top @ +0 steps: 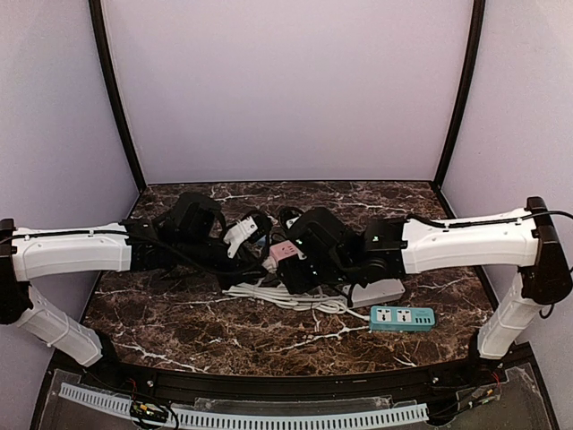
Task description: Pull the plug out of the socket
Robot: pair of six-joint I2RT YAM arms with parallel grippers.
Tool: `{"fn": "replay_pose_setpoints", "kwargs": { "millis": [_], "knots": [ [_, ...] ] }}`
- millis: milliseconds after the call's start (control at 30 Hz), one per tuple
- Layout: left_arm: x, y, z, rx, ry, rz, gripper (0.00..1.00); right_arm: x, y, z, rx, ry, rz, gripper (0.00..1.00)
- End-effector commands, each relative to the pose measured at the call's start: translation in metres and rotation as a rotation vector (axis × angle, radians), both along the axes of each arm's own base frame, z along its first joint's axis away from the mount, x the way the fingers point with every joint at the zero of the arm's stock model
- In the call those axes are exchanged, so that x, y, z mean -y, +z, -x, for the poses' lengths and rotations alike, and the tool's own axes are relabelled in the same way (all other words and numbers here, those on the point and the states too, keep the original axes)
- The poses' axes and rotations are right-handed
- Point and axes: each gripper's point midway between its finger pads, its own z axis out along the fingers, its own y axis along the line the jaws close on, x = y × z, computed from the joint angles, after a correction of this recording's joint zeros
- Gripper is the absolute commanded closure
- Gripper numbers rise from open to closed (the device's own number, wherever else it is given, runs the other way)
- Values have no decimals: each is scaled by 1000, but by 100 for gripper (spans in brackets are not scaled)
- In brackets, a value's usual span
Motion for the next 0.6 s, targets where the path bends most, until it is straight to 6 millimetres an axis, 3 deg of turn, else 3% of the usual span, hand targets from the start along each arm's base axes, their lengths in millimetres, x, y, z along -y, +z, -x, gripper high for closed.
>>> {"fn": "replay_pose_setpoints", "kwargs": {
  "millis": [0, 267, 433, 567],
  "knots": [
    [-9, 24, -16, 39, 57, 44, 99, 10, 1, 13, 82, 93, 70, 100],
    [-6, 26, -11, 34, 20, 78, 99, 20, 4, 8, 36, -42, 19, 100],
    [-1, 28, -4, 23, -17, 103, 99, 35, 2, -9, -21, -206, 26, 100],
    [9, 27, 15, 51, -85, 83, 99, 49, -2, -24, -22, -300, 46, 100]
  ]
}}
